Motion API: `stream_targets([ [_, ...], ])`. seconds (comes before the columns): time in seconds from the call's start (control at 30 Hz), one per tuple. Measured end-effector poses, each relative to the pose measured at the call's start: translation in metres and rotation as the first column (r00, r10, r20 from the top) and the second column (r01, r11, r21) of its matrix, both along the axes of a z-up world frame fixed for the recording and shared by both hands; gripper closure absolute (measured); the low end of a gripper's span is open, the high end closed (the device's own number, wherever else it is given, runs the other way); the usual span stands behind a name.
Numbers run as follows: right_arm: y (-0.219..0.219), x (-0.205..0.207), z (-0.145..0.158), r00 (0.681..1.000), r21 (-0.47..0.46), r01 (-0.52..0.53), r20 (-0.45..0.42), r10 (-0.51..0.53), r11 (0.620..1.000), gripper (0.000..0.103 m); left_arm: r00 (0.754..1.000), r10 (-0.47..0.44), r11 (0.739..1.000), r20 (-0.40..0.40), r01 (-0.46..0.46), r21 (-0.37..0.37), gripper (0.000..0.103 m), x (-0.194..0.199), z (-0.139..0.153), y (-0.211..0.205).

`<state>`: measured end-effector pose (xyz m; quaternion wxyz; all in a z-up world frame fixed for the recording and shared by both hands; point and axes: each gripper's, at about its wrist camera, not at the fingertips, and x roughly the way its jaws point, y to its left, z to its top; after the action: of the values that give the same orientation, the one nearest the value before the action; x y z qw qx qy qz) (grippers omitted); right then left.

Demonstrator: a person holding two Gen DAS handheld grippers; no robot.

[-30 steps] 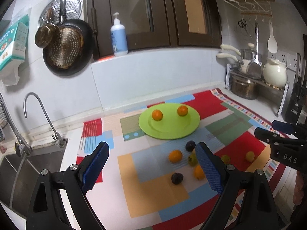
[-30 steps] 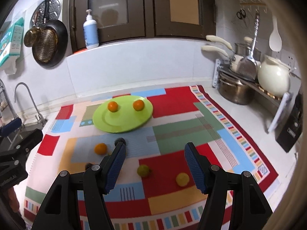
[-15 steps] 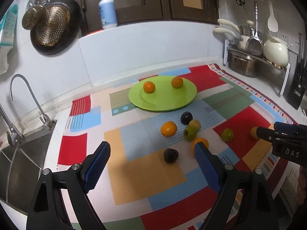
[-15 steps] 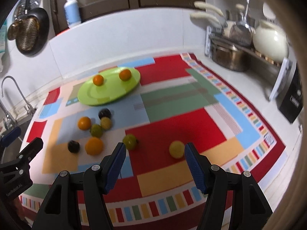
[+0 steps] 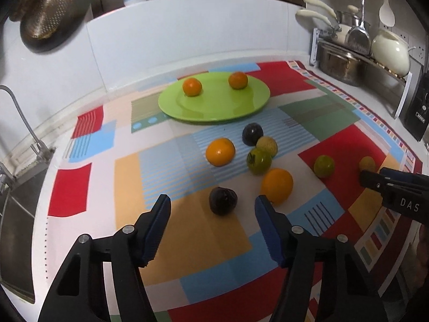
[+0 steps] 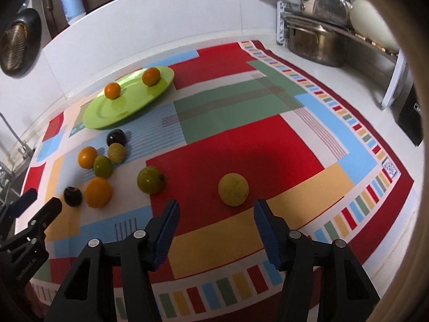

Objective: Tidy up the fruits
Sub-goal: 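Grasp a dark plum with the left tool while the right tool grasps a yellow fruit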

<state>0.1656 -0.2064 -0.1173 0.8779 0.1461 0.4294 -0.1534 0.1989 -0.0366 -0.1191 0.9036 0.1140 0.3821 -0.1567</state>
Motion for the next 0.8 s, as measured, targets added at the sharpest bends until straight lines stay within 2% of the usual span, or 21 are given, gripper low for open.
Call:
stream_targets([
  [0.5, -0.012, 0.015, -0.014, 0.999, 0.014, 0.005, -0.034, -0.004, 1.0, 0.066, 0.998, -0.029, 1.0, -0.051, 0.029, -0.002, 0.062, 0.014, -0.015, -0.013],
  [0.67, -0.013, 0.017, -0.015, 0.999, -0.001, 0.007, -0.037, -0.007, 1.0, 0.068, 0.998, -0.025, 1.0, -0.063, 0.026, 0.005, 0.068, 0.018, -0.02, -0.014],
  [0.8, -0.013, 0.019, -0.015, 0.999, -0.021, 0.011, -0.04, -0.011, 1.0, 0.075, 0.997, -0.02, 1.0, -0.073, 0.021, 0.006, 0.071, 0.021, -0.023, -0.015],
])
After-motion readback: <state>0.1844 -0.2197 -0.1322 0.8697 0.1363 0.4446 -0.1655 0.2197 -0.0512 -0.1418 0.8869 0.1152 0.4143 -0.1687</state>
